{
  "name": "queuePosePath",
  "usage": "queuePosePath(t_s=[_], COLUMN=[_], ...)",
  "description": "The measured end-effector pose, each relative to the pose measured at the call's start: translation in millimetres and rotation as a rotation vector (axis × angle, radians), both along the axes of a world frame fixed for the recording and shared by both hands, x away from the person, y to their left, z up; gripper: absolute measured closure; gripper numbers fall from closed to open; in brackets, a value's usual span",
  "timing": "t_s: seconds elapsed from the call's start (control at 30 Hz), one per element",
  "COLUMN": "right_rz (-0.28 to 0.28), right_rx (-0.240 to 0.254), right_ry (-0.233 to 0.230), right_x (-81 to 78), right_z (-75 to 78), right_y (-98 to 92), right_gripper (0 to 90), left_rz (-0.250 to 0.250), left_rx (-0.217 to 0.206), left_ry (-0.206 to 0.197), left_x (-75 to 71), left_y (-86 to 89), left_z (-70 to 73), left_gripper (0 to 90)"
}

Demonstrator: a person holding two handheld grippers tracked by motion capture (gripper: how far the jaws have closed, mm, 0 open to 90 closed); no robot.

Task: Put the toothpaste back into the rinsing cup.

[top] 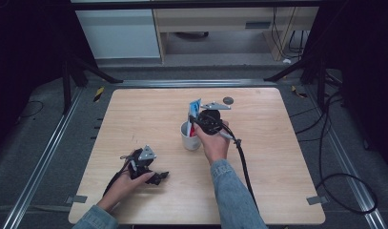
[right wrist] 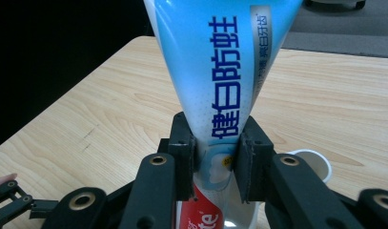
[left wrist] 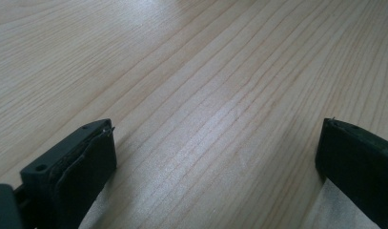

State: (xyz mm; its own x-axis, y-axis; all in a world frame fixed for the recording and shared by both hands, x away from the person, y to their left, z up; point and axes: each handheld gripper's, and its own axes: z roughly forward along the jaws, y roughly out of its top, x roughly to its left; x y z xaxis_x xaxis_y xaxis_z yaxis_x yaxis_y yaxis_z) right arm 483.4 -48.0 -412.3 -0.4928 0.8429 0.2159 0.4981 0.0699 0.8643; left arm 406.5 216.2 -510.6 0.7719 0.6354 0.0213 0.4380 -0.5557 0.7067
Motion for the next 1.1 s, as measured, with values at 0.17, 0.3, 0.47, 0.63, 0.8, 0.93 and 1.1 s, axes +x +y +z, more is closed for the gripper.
queuePosePath(t_s=[0.17,0.3,0.47,0.63,0.8,0.93,1.1], right_rz=[-0.006,-0.006,-0.006,-0.008,-0.015,-0.017,-0.018], right_rx=[-0.01,-0.019,-0.024,-0.034,-0.048,-0.049,-0.063], right_ry=[0.003,0.002,-0.001,-0.002,-0.007,-0.005,-0.01], right_x=[1.7,1.7,1.7,1.0,1.1,1.5,1.1], right_z=[-0.3,0.0,-0.2,0.3,0.1,0.3,0.9], right_y=[-1.6,-1.8,-2.4,-2.6,-3.6,-4.3,-4.4], right_gripper=[70.3,69.9,68.8,67.1,64.4,63.6,62.3], left_rz=[0.0,0.0,0.0,0.0,0.0,0.0,0.0], left_rx=[0.0,0.0,0.0,0.0,0.0,0.0,-0.001], left_ry=[0.0,0.0,0.0,0.0,0.0,0.0,0.0], left_x=[0.0,0.0,0.0,0.0,0.0,0.0,0.0], left_y=[0.0,0.0,0.0,0.0,0.0,0.0,0.0], left_z=[0.0,0.0,0.0,0.0,0.0,0.0,0.0], left_gripper=[0.0,0.0,0.0,0.0,0.0,0.0,0.0])
